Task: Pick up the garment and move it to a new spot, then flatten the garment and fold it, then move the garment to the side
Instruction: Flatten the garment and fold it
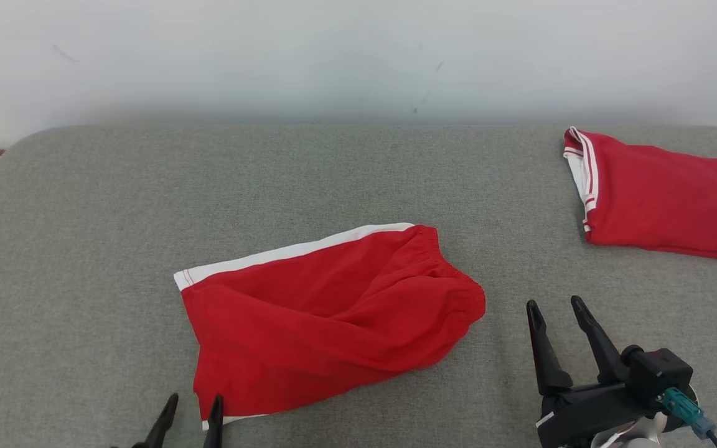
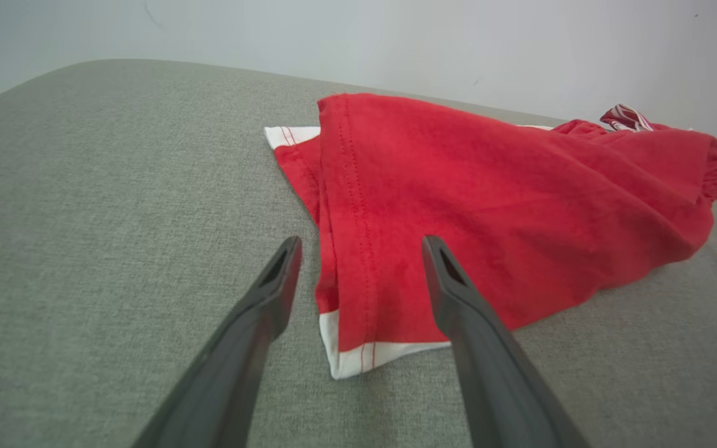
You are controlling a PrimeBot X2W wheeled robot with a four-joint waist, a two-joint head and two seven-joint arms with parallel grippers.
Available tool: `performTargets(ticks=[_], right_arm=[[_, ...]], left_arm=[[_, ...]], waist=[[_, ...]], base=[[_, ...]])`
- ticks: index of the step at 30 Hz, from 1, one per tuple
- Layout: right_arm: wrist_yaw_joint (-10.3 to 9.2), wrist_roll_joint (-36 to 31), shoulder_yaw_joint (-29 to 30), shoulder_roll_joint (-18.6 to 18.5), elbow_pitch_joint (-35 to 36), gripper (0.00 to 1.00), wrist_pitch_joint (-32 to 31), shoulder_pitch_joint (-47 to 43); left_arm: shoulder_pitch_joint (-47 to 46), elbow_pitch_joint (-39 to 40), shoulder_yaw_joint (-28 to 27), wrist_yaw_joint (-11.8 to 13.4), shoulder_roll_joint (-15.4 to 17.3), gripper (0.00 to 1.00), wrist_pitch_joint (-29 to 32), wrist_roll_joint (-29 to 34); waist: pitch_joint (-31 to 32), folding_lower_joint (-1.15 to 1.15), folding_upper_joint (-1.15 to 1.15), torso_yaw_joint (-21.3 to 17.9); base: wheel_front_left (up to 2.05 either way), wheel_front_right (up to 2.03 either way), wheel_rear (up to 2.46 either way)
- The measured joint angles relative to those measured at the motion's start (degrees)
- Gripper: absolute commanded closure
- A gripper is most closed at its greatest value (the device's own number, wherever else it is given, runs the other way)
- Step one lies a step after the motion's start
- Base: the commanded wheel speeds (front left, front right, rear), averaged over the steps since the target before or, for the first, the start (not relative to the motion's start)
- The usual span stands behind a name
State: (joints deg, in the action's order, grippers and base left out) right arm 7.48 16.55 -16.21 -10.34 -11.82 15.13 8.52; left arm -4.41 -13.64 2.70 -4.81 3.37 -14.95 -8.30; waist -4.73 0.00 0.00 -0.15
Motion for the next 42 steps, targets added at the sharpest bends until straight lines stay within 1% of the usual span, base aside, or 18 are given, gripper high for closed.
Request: performTargets(ticks=[8,15,16,17,18,20,27,31,36,42], right_arm=[[0.00,0.13,-0.56,-0.29,-0.09,0.00,0.00,0.07],[0.00,0.16,-0.65,-0.49,-0.13,0.00,0.00,0.24],[0.00,0.16,-0.66,-0.52,-0.12,0.00,0.00,0.25],[0.00,0.16,-0.62,-0.56,-0.13,0.00,0.00,0.25],[0.00,0.16,-0.56,-0.60,-0.13,0.00,0.00,0.25],[0.00,0.16,-0.43,-0.67,-0.13,0.00,0.00,0.25],[0.00,0.13,0.12,-0.57,-0.24,0.00,0.00,0.03],[0.00,0.12,0.52,-0.51,-0.24,0.00,0.00,-0.68],[0.00,0.12,0.63,-0.07,-0.49,0.00,0.00,-1.22],[0.00,0.12,0.54,0.15,-0.89,0.00,0.00,-1.65]], left_arm=[[0.79,-5.11,1.10,-0.12,-0.31,0.00,0.00,-0.07],[-0.35,-10.37,0.48,-0.49,-0.40,0.00,0.00,-0.14],[-0.52,-10.65,0.41,-0.63,-0.40,0.09,0.00,-0.14],[-0.58,-10.83,0.29,-0.65,-0.43,0.34,0.00,-0.14],[-0.65,-10.96,0.19,-0.65,-0.43,0.46,0.00,-0.15],[-0.90,-11.23,0.09,-0.70,-0.43,1.00,0.00,-0.16],[-1.74,-11.45,0.87,-1.05,-0.48,1.00,0.00,-0.71],[-1.25,-7.91,-0.03,-0.78,-0.47,1.00,0.00,-0.74],[2.24,-2.86,-1.37,-0.02,-0.42,1.00,0.00,-0.04],[5.67,-0.65,-1.99,0.33,-0.09,1.00,0.00,0.24]], waist=[[-0.12,0.00,0.00,-0.79],[-0.65,0.00,0.00,-2.01],[-0.69,0.00,0.00,-2.17],[-0.71,0.00,0.00,-2.30],[-0.70,0.00,0.00,-2.39],[-0.62,0.00,0.00,-2.42],[-0.23,0.00,0.00,-1.18],[0.12,0.00,0.00,0.07],[0.88,0.00,0.00,1.88],[1.88,0.00,0.00,3.45]], base=[[0.00,0.00,0.00],[0.00,0.00,0.00],[0.00,0.00,0.00],[0.00,0.00,0.00],[0.00,0.00,0.00],[0.00,0.00,0.00],[0.00,0.00,0.00],[0.00,0.00,0.00],[0.00,0.00,0.00],[0.00,0.00,0.00]])
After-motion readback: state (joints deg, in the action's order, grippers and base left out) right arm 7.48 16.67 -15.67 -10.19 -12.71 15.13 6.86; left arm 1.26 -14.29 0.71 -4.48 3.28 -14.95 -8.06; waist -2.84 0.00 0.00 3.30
